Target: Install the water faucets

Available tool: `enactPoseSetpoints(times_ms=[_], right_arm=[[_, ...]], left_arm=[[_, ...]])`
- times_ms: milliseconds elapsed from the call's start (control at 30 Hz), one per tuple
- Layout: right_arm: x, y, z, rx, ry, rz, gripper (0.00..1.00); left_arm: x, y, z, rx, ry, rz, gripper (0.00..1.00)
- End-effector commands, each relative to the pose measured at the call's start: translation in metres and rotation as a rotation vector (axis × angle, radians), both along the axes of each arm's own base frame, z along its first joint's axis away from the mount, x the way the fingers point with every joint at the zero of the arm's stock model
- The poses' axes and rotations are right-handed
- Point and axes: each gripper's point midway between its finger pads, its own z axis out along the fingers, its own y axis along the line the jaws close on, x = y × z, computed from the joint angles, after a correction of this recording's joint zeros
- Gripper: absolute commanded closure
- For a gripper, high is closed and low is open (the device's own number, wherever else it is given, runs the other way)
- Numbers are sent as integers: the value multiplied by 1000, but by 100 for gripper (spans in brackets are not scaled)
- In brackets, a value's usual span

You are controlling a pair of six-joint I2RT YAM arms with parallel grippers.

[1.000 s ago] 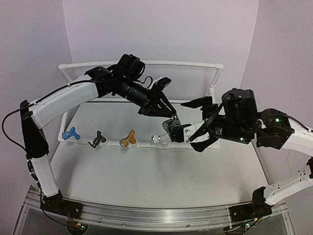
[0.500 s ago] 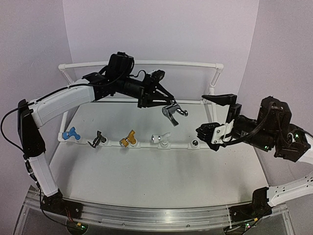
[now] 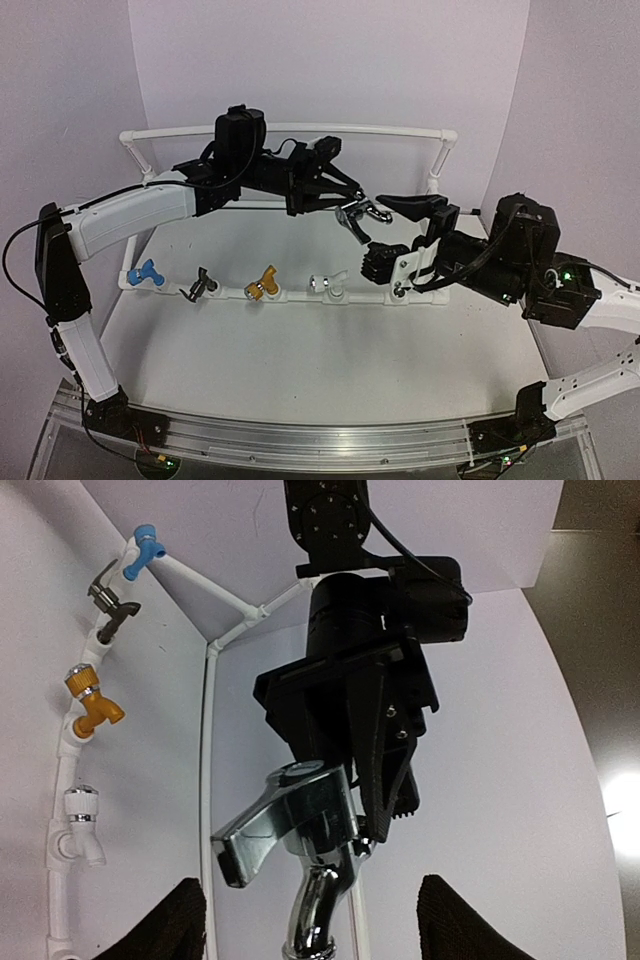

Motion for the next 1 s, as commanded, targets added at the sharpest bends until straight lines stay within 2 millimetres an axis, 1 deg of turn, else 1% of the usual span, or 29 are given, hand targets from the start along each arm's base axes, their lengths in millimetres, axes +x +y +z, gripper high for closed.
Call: enactPoseSetpoints(times_ms=[0, 67, 133, 200, 300, 400, 467, 733, 867, 967], right_arm=[[6, 4, 26, 74, -60, -23, 41], [9, 6, 31, 79, -65, -32, 44], [9, 9, 32, 73, -73, -30, 49], [9, 10, 30, 58, -84, -28, 54], [10, 11, 24, 30, -99, -33, 56], [12, 12, 23, 28, -99, -42, 62], [15, 13, 23, 34, -99, -53, 63], [25, 15, 23, 45, -106, -110, 62], [28, 16, 21, 45, -104, -126, 68], [32, 15, 22, 52, -100, -151, 70]], left_arm=[[-18, 15, 34, -85, -61, -27, 100], [-19, 15, 33, -84, -58, -29, 100], [-18, 14, 32, -84, -54, -31, 100], [-18, 14, 32, -90, -50, -32, 100], [-20, 13, 35, -101, -51, -40, 100], [-22, 12, 34, -104, -52, -44, 100], [-23, 12, 32, -104, -45, -45, 100], [-25, 11, 30, -110, -35, -50, 100], [-26, 12, 32, -114, -38, -50, 100], [-26, 12, 30, -113, -35, -51, 100]])
